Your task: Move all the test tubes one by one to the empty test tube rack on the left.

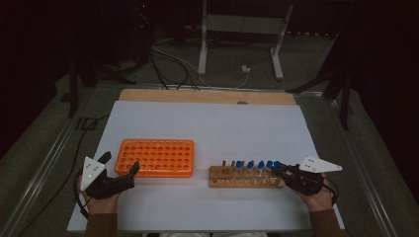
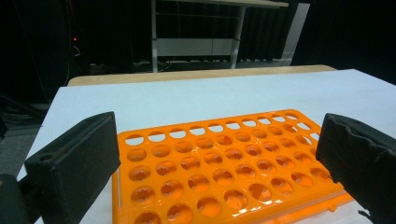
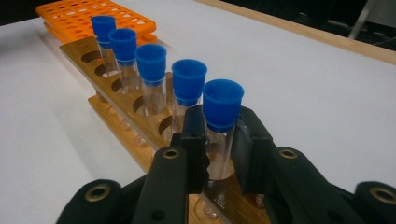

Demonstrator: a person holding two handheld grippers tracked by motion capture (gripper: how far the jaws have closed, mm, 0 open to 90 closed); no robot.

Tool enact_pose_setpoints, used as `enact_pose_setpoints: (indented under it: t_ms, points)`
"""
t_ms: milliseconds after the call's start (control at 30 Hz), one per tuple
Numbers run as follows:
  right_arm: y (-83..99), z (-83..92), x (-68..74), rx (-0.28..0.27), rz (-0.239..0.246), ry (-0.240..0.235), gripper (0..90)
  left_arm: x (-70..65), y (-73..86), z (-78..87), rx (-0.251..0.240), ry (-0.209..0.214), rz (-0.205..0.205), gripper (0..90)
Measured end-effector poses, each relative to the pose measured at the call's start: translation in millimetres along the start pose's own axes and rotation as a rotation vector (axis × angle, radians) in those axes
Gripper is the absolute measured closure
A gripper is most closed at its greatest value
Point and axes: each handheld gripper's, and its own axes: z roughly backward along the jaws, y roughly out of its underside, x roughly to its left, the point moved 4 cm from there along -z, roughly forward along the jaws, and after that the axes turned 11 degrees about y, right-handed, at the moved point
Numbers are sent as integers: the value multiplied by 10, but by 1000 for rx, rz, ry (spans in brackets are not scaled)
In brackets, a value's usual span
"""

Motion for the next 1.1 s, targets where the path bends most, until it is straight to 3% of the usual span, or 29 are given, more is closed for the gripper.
enact_pose_setpoints:
  t_ms: [333,500,733,867,1000,1100]
  points:
    - [-124,140,-67,-49,-79,1,768,-24,-4,18,-5,-1,19,6]
    - [-268,228,-44,-53,-68,-2,769,-45,-34,32,-14,3,22,6]
    - [-461,283,-65,-67,-59,-18,770,-113,-98,-5,-14,43,7,6]
    - [-559,266,-110,-63,-55,-6,770,-168,-165,-37,-25,73,1,6]
    - [-646,244,-139,-78,-59,11,770,-240,-225,-82,-24,131,0,6]
    - [-737,191,-126,-75,-50,18,770,-300,-280,-137,-21,151,-20,6]
